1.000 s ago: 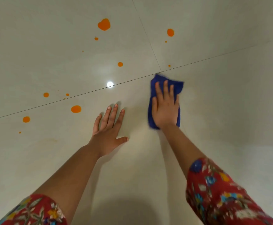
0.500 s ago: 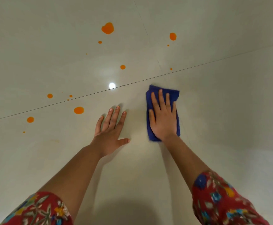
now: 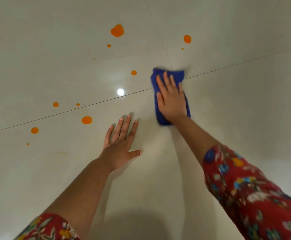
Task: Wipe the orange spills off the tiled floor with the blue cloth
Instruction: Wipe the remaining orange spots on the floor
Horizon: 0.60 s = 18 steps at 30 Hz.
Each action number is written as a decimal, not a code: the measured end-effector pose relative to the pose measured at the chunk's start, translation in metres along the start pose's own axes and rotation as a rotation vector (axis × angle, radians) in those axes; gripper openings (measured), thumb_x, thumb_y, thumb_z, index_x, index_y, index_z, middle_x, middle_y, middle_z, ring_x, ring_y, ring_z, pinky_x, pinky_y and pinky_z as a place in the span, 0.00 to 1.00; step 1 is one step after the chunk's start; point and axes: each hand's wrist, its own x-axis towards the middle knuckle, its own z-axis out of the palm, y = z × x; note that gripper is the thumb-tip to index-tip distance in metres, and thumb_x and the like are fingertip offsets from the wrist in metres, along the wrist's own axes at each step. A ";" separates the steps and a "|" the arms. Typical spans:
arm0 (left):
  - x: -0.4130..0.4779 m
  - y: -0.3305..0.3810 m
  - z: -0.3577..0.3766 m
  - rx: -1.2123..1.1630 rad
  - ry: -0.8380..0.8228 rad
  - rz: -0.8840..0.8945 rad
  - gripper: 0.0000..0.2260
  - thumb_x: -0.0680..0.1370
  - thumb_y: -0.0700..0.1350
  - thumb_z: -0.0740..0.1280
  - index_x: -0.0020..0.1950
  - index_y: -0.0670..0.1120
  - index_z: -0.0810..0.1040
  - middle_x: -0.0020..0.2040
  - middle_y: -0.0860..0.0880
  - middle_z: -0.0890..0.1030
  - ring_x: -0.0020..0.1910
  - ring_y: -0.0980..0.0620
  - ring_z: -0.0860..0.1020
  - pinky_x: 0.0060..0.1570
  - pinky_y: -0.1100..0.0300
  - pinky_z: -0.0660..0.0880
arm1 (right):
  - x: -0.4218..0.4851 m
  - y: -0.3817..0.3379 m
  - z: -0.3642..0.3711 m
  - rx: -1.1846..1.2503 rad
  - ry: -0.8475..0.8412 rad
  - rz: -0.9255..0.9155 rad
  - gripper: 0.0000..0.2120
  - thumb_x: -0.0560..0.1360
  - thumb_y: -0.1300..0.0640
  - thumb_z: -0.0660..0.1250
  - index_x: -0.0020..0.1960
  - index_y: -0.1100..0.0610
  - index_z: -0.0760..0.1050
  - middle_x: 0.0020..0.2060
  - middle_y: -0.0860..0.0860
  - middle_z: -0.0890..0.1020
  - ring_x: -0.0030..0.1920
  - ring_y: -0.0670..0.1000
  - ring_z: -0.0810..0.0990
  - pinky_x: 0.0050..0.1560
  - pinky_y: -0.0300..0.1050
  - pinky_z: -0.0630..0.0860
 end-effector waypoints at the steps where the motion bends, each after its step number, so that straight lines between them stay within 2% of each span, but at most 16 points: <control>1: 0.000 0.000 -0.001 -0.004 -0.011 0.002 0.41 0.77 0.65 0.55 0.70 0.56 0.22 0.68 0.55 0.18 0.68 0.54 0.20 0.71 0.51 0.30 | -0.029 -0.002 0.003 -0.003 -0.029 -0.074 0.27 0.81 0.48 0.45 0.79 0.51 0.51 0.79 0.52 0.53 0.78 0.55 0.51 0.76 0.56 0.49; 3: 0.000 0.000 0.000 -0.022 -0.014 0.005 0.41 0.77 0.66 0.54 0.71 0.57 0.23 0.68 0.55 0.18 0.68 0.55 0.20 0.71 0.52 0.29 | -0.076 0.018 0.007 -0.002 -0.041 -0.084 0.27 0.81 0.48 0.47 0.79 0.50 0.51 0.79 0.51 0.53 0.78 0.54 0.50 0.76 0.55 0.49; 5: -0.002 0.000 0.002 -0.039 0.013 0.001 0.41 0.77 0.66 0.55 0.73 0.57 0.25 0.69 0.56 0.19 0.68 0.56 0.21 0.71 0.52 0.29 | -0.082 0.049 0.005 0.023 0.001 0.111 0.28 0.79 0.47 0.47 0.79 0.50 0.53 0.78 0.52 0.54 0.78 0.55 0.53 0.75 0.58 0.53; 7: -0.002 0.000 0.003 -0.046 0.035 0.004 0.41 0.77 0.67 0.55 0.73 0.58 0.27 0.70 0.56 0.21 0.69 0.57 0.21 0.70 0.53 0.28 | -0.058 0.064 0.000 0.012 0.021 0.321 0.29 0.79 0.46 0.44 0.79 0.50 0.50 0.79 0.53 0.52 0.78 0.56 0.51 0.75 0.60 0.51; 9: 0.000 -0.001 0.002 -0.051 0.045 0.005 0.41 0.77 0.66 0.55 0.74 0.57 0.28 0.71 0.56 0.21 0.69 0.56 0.21 0.70 0.54 0.28 | -0.026 0.055 -0.002 0.027 0.024 0.388 0.29 0.79 0.46 0.43 0.79 0.49 0.48 0.79 0.53 0.50 0.78 0.56 0.49 0.76 0.60 0.48; 12: 0.000 -0.001 0.003 -0.026 0.032 0.012 0.41 0.77 0.66 0.55 0.74 0.56 0.27 0.71 0.55 0.21 0.69 0.55 0.22 0.70 0.53 0.28 | -0.018 0.010 0.000 0.017 0.035 0.253 0.29 0.78 0.46 0.43 0.79 0.49 0.49 0.79 0.53 0.52 0.78 0.57 0.51 0.74 0.60 0.49; 15: 0.000 -0.001 0.001 -0.106 0.043 0.033 0.44 0.76 0.64 0.60 0.74 0.54 0.27 0.73 0.55 0.24 0.71 0.55 0.24 0.72 0.52 0.31 | -0.089 -0.028 0.013 0.027 0.000 0.009 0.27 0.80 0.46 0.46 0.79 0.48 0.50 0.79 0.50 0.51 0.78 0.54 0.48 0.76 0.57 0.48; 16: -0.002 -0.001 -0.001 -0.166 0.066 0.050 0.46 0.76 0.62 0.62 0.75 0.54 0.28 0.75 0.55 0.27 0.73 0.55 0.26 0.73 0.52 0.32 | -0.122 -0.031 0.015 0.043 -0.010 -0.009 0.27 0.80 0.46 0.47 0.79 0.47 0.50 0.79 0.49 0.50 0.79 0.52 0.46 0.77 0.56 0.46; 18: -0.012 -0.003 -0.004 -0.279 0.164 0.096 0.45 0.76 0.56 0.65 0.76 0.54 0.32 0.78 0.56 0.34 0.75 0.55 0.31 0.75 0.50 0.36 | -0.165 -0.018 0.018 0.056 -0.014 0.067 0.27 0.80 0.45 0.48 0.79 0.46 0.51 0.79 0.48 0.51 0.79 0.52 0.47 0.76 0.57 0.48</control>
